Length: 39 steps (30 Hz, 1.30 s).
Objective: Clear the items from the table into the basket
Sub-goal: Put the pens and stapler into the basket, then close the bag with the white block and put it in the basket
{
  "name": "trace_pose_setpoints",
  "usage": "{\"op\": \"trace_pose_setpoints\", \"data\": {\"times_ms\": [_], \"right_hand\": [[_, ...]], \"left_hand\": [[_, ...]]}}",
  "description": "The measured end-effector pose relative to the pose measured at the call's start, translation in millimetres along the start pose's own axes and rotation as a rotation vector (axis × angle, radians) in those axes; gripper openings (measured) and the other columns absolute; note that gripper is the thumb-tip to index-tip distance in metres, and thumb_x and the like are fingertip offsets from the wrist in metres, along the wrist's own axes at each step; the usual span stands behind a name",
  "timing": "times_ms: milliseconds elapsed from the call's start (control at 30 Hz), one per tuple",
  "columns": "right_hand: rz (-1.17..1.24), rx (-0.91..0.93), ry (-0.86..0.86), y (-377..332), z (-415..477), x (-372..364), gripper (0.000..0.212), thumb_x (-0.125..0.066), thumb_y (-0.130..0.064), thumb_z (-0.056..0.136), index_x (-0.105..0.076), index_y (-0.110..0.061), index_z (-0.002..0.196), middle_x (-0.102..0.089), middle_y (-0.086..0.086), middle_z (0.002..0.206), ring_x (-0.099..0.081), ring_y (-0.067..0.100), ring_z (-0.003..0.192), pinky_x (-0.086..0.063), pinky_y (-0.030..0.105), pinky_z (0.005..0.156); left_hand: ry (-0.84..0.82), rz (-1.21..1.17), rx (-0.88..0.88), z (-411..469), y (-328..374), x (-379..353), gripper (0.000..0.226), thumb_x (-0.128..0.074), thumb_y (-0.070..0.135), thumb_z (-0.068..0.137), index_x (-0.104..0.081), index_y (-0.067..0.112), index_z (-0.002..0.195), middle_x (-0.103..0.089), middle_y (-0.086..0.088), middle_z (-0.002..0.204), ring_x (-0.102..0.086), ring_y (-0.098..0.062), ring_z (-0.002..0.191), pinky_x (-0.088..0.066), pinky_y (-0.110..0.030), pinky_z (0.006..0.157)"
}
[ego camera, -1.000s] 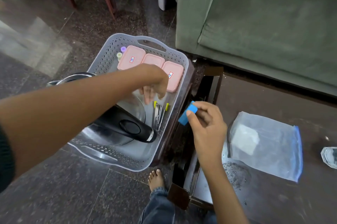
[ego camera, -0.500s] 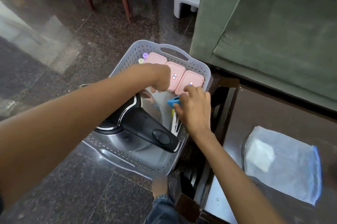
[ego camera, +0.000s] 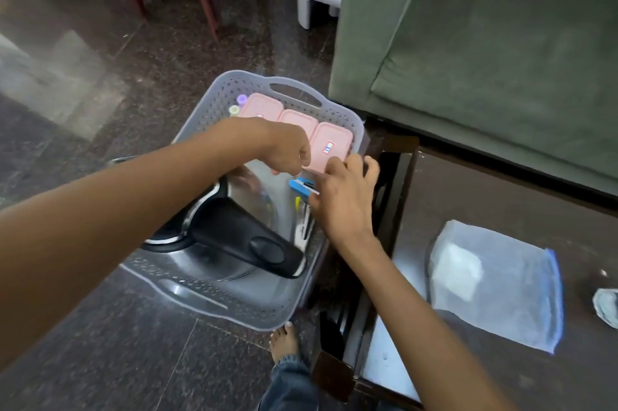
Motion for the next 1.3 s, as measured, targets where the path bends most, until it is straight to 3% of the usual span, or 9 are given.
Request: {"op": "trace_pose_setpoints", "data": {"times_ms": [100,200,500,633,833,1033,1133,1200,1300], "right_hand": [[0.135,-0.076,0.185,20,-25,19,0.010,-0.058,-0.014,0.071,-0.068,-0.010,0.071,-0.061,0.006,0.076,-0.052,0.032,0.082,-0.039,0.043,0.080],[0.226,-0.163,0.261,54,-58,25,0.008,-0.060,-0.010,0.071,-0.068,-0.012,0.071,-0.064,0.003,0.073,-0.054,0.028,0.078,-0.042,0.039,0.073],[0.464,-0.515,0.121,187,-159,4,0.010,-0.061,0.000,0.074,-0.069,-0.006,0.075,-0.069,0.011,0.079,-0.059,0.031,0.077,-0.047,0.040,0.072],[0.675,-0.738,0.145,236,-201,-17,0.015,-0.059,0.005,0.075,-0.070,-0.002,0.083,-0.069,0.013,0.087,-0.062,0.030,0.083,-0.050,0.037,0.076],[0.454,-0.693,0.043,281,-219,-62,0.040,-0.050,-0.010,0.087,-0.051,-0.011,0.127,-0.040,0.015,0.143,-0.036,0.033,0.131,-0.038,0.042,0.102],[0.274,-0.577,-0.206,316,-219,-96,0.067,-0.048,-0.028,0.084,-0.020,-0.022,0.145,-0.006,0.009,0.158,-0.007,0.030,0.143,-0.015,0.044,0.115],[0.319,-0.520,-0.178,324,-221,-93,0.065,-0.050,-0.025,0.085,-0.023,-0.020,0.144,-0.008,0.010,0.157,-0.006,0.028,0.144,-0.013,0.041,0.117],[0.391,-0.544,-0.043,326,-224,-81,0.055,-0.054,-0.014,0.084,-0.040,-0.015,0.137,-0.028,0.015,0.151,-0.026,0.031,0.139,-0.027,0.042,0.113],[0.460,-0.797,0.313,321,-244,-65,0.024,-0.059,-0.004,0.078,-0.065,-0.010,0.100,-0.062,0.012,0.110,-0.060,0.029,0.095,-0.052,0.044,0.079]], "left_hand": [[-0.007,-0.003,-0.073,-3,31,4,0.037,-0.049,0.011,0.087,-0.056,0.016,0.123,-0.056,0.001,0.087,-0.057,-0.022,0.094,-0.042,-0.025,0.080],[0.043,0.019,-0.195,-3,72,7,0.032,-0.052,0.014,0.089,-0.059,0.017,0.120,-0.052,0.007,0.082,-0.050,-0.014,0.085,-0.034,-0.016,0.071],[-0.212,-0.157,-0.350,38,220,-32,0.032,-0.054,0.015,0.091,-0.056,0.015,0.122,-0.060,0.003,0.098,-0.066,-0.020,0.096,-0.044,-0.028,0.092],[0.031,-0.200,-0.377,77,263,-75,0.033,-0.048,0.006,0.089,-0.061,0.012,0.120,-0.066,-0.006,0.118,-0.059,-0.013,0.101,-0.039,-0.012,0.083],[0.203,0.176,-0.355,136,288,-185,0.057,-0.043,0.023,0.093,-0.023,0.018,0.146,-0.016,-0.004,0.158,-0.017,-0.022,0.144,-0.017,-0.041,0.118],[0.307,0.358,-0.327,166,276,-237,0.087,-0.040,0.066,0.082,0.008,0.032,0.147,0.019,-0.004,0.157,0.016,-0.030,0.144,0.007,-0.049,0.115],[0.346,0.358,-0.303,167,279,-240,0.086,-0.039,0.068,0.081,0.003,0.034,0.147,0.012,-0.004,0.158,0.011,-0.030,0.145,0.003,-0.050,0.115],[0.422,0.345,-0.283,162,286,-231,0.077,-0.043,0.064,0.081,-0.016,0.034,0.146,-0.006,-0.006,0.159,-0.011,-0.032,0.144,-0.015,-0.050,0.112],[0.653,0.261,-0.225,158,295,-200,0.049,-0.052,0.041,0.085,-0.047,0.025,0.130,-0.040,-0.007,0.144,-0.043,-0.030,0.125,-0.036,-0.048,0.098]]}}
Point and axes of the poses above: each hand's wrist, its own z-axis towards the middle knuckle, its own x-axis out of the back of the hand, y = z × x, the point moved 3 cm from there along z, towards the middle knuckle
